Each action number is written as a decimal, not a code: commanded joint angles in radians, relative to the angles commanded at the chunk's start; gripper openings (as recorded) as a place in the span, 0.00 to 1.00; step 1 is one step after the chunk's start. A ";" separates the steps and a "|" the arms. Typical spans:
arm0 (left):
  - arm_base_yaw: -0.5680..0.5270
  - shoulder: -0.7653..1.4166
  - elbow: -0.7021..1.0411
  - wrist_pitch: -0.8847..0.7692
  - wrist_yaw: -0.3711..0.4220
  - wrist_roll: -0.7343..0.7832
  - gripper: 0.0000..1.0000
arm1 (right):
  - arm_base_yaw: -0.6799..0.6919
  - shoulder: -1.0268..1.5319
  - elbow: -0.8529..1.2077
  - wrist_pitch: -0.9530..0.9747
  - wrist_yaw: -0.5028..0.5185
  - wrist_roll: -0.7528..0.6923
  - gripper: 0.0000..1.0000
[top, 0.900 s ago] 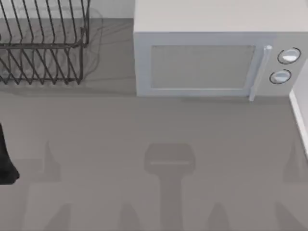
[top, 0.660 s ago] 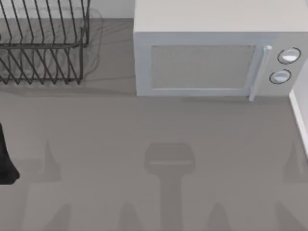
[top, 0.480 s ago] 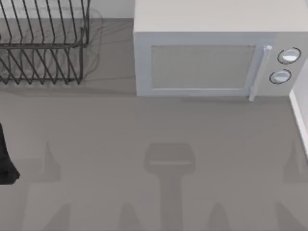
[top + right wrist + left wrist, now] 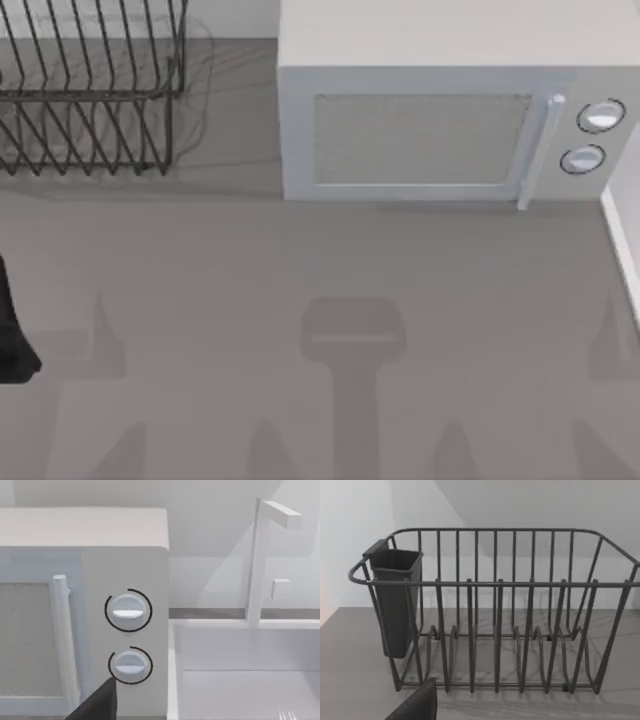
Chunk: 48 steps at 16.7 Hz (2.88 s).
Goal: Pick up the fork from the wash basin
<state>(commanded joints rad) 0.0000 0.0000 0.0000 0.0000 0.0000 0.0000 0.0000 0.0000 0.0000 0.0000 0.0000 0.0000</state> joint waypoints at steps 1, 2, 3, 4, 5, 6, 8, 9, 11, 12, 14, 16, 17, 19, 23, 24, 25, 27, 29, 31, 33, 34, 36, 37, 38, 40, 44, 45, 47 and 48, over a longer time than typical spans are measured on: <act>0.000 0.000 0.000 0.000 0.000 0.000 1.00 | 0.000 0.000 0.000 0.000 0.000 0.000 1.00; 0.000 0.000 0.000 0.000 0.000 0.000 1.00 | 0.000 0.000 0.000 0.000 0.000 0.000 1.00; 0.000 0.000 0.000 0.000 0.000 0.000 1.00 | 0.000 0.000 0.000 0.000 0.000 0.000 1.00; 0.000 0.000 0.000 0.000 0.000 0.000 1.00 | 0.000 0.000 0.000 0.000 0.000 0.000 1.00; 0.000 0.000 0.000 0.000 0.000 0.000 1.00 | 0.000 0.000 0.000 0.000 0.000 0.000 1.00; 0.000 0.000 0.000 0.000 0.000 0.000 1.00 | 0.000 0.000 0.000 0.000 0.000 0.000 1.00; 0.000 0.000 0.000 0.000 0.000 0.000 1.00 | 0.000 0.000 0.000 0.000 0.000 0.000 1.00; 0.000 0.000 0.000 0.000 0.000 0.000 1.00 | 0.000 0.000 0.000 0.000 0.000 0.000 1.00; 0.000 0.000 0.000 0.000 0.000 0.000 1.00 | -0.004 0.029 0.025 -0.015 0.000 -0.004 1.00; 0.000 0.000 0.000 0.000 0.000 0.000 1.00 | -0.007 0.058 0.051 -0.029 0.000 -0.008 1.00; 0.000 0.000 0.000 0.000 0.000 0.000 1.00 | -0.018 0.146 0.128 -0.074 0.001 -0.019 1.00; 0.000 0.000 0.000 0.000 0.000 0.000 1.00 | -0.034 0.268 0.236 -0.136 0.002 -0.034 1.00; 0.000 0.000 0.000 0.000 0.000 0.000 1.00 | -0.043 0.340 0.299 -0.173 0.002 -0.043 1.00; 0.000 0.000 0.000 0.000 0.000 0.000 1.00 | -0.063 0.500 0.440 -0.256 0.003 -0.063 1.00; 0.000 0.000 0.000 0.000 0.000 0.000 1.00 | -0.111 0.878 0.771 -0.452 0.005 -0.109 1.00; 0.000 0.000 0.000 0.000 0.000 0.000 1.00 | -0.123 0.979 0.860 -0.504 0.005 -0.121 1.00; 0.000 0.000 0.000 0.000 0.000 0.000 1.00 | -0.136 1.082 0.950 -0.558 0.005 -0.134 1.00; 0.000 0.000 0.000 0.000 0.000 0.000 1.00 | -0.163 1.290 1.131 -0.667 0.006 -0.158 1.00; 0.000 0.000 0.000 0.000 0.000 0.000 1.00 | -0.189 1.495 1.310 -0.774 0.006 -0.182 1.00; 0.000 0.000 0.000 0.000 0.000 0.000 1.00 | -0.214 1.692 1.481 -0.878 0.006 -0.205 1.00; 0.000 0.000 0.000 0.000 0.000 0.000 1.00 | -0.237 1.876 1.641 -0.975 0.006 -0.225 1.00; 0.000 0.000 0.000 0.000 0.000 0.000 1.00 | -0.248 1.961 1.715 -1.020 0.006 -0.235 1.00; 0.000 0.000 0.000 0.000 0.000 0.000 1.00 | -0.268 2.116 1.849 -1.102 0.006 -0.252 1.00; 0.000 0.000 0.000 0.000 0.000 0.000 1.00 | -0.276 2.183 1.907 -1.138 0.006 -0.259 1.00; 0.000 0.000 0.000 0.000 0.000 0.000 1.00 | -0.284 2.243 1.959 -1.170 0.006 -0.266 1.00; 0.000 0.000 0.000 0.000 0.000 0.000 1.00 | -0.296 2.339 2.042 -1.221 0.006 -0.276 1.00; 0.000 0.000 0.000 0.000 0.000 0.000 1.00 | -0.306 2.417 2.109 -1.263 0.005 -0.284 1.00; 0.000 0.000 0.000 0.000 0.000 0.000 1.00 | -0.306 2.417 2.109 -1.263 0.005 -0.284 1.00; 0.000 0.000 0.000 0.000 0.000 0.000 1.00 | -0.306 2.417 2.109 -1.263 0.005 -0.284 1.00; 0.000 0.000 0.000 0.000 0.000 0.000 1.00 | -0.301 2.416 2.107 -1.261 0.006 -0.284 1.00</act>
<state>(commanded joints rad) 0.0000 0.0000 0.0000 0.0000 0.0000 0.0000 -0.3005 2.4160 2.1066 -1.2612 0.0055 -0.2836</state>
